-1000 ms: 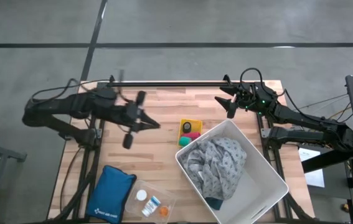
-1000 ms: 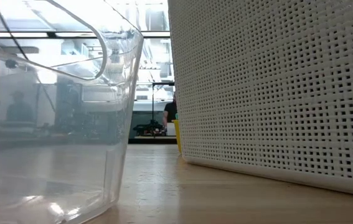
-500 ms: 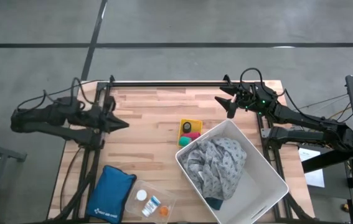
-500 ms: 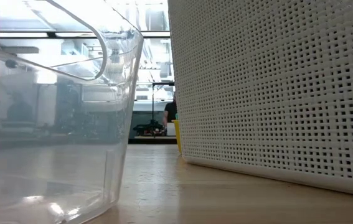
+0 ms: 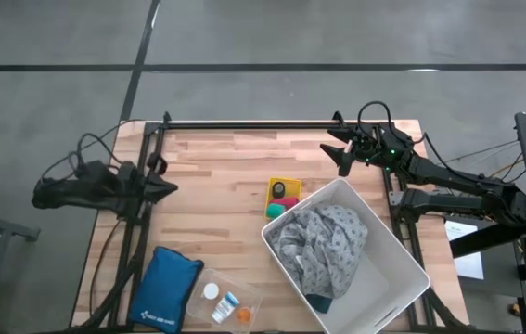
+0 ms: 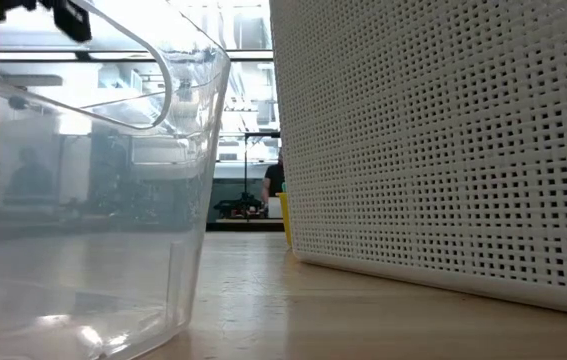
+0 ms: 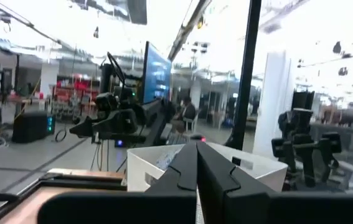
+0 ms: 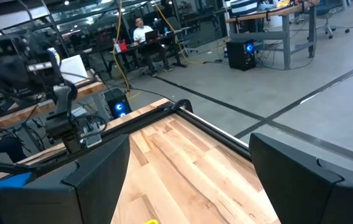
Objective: Pick & place medical supplies in basket/bin
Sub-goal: Return to Home Position
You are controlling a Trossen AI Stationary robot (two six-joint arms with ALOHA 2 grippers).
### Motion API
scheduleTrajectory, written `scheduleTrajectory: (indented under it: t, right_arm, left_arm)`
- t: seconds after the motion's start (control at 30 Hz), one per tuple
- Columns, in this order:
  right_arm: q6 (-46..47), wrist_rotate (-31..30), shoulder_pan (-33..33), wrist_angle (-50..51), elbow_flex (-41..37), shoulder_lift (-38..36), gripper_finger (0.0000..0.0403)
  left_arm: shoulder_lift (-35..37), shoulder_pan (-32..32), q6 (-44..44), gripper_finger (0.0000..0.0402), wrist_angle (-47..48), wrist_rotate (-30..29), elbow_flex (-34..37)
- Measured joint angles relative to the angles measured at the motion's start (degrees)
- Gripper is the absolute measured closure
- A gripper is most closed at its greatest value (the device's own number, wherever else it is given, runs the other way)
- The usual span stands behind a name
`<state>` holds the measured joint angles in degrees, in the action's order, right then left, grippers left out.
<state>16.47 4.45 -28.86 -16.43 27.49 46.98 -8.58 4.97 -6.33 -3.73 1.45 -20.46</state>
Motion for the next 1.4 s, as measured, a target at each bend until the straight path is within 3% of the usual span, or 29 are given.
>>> scheduleTrajectory:
  t: [0.2, 0.4, 1.03, 1.4]
  right_arm:
    - [0.0, 0.0, 0.02, 0.0, 0.02, 0.0, 0.0078]
    - [0.0, -0.08, -0.01, 0.42, 0.02, -0.02, 0.0078]
    - [0.0, 0.0, -0.01, 1.27, 0.02, 0.02, 0.0078]
    - [0.0, 0.0, -0.01, 1.27, 0.02, 0.02, 0.0078]
  left_arm:
    - [8.75, -0.01, -0.58, 0.0401, -2.12, -0.04, 9.0]
    - [8.38, -0.04, -4.71, 0.0401, -3.9, -3.42, 12.76]
    - [8.59, -0.04, -7.29, 0.0401, -0.32, -3.66, 20.1]
    - [8.33, -0.04, -7.24, 0.0401, 2.65, -3.38, 20.21]
